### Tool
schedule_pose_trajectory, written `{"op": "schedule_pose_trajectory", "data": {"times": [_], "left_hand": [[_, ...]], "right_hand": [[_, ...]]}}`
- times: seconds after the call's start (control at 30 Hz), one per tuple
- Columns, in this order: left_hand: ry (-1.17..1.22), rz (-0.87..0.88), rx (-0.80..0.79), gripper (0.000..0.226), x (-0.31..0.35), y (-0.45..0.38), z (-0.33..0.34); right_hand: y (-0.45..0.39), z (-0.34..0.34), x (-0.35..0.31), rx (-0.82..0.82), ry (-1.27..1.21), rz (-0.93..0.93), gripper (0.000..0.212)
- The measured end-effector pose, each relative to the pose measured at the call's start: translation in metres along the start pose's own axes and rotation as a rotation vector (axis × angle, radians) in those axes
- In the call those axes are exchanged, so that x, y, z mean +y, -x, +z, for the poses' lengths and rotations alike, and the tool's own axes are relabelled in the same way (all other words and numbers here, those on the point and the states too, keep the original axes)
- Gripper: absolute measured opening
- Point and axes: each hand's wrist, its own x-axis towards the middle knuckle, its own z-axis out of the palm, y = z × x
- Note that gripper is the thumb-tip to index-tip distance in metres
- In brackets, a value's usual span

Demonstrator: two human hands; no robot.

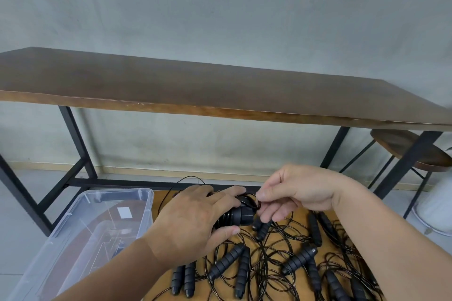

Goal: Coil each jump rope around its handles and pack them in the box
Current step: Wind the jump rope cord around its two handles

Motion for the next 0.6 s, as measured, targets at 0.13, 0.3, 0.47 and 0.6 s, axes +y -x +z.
{"op": "schedule_pose_trajectory", "data": {"times": [0.13, 0.3, 0.47, 0.6], "left_hand": [[-0.065, 0.067, -0.001, 0.04, 0.0, -0.001, -0.001], [-0.114, 0.148, -0.001, 0.04, 0.001, 0.001, -0.001], [-0.127, 0.162, -0.021, 0.042, 0.001, 0.003, 0.001], [-0.118, 0.169, -0.028, 0.041, 0.003, 0.004, 0.005]], "right_hand": [[-0.006, 0.0, 0.001, -0.057, -0.189, 0.108, 0.016], [-0.011, 0.006, 0.016, -0.138, -0.374, 0.208, 0.01], [-0.013, 0.011, 0.023, -0.1, -0.402, 0.243, 0.011], [-0.007, 0.016, 0.014, -0.019, -0.287, 0.24, 0.008]]}}
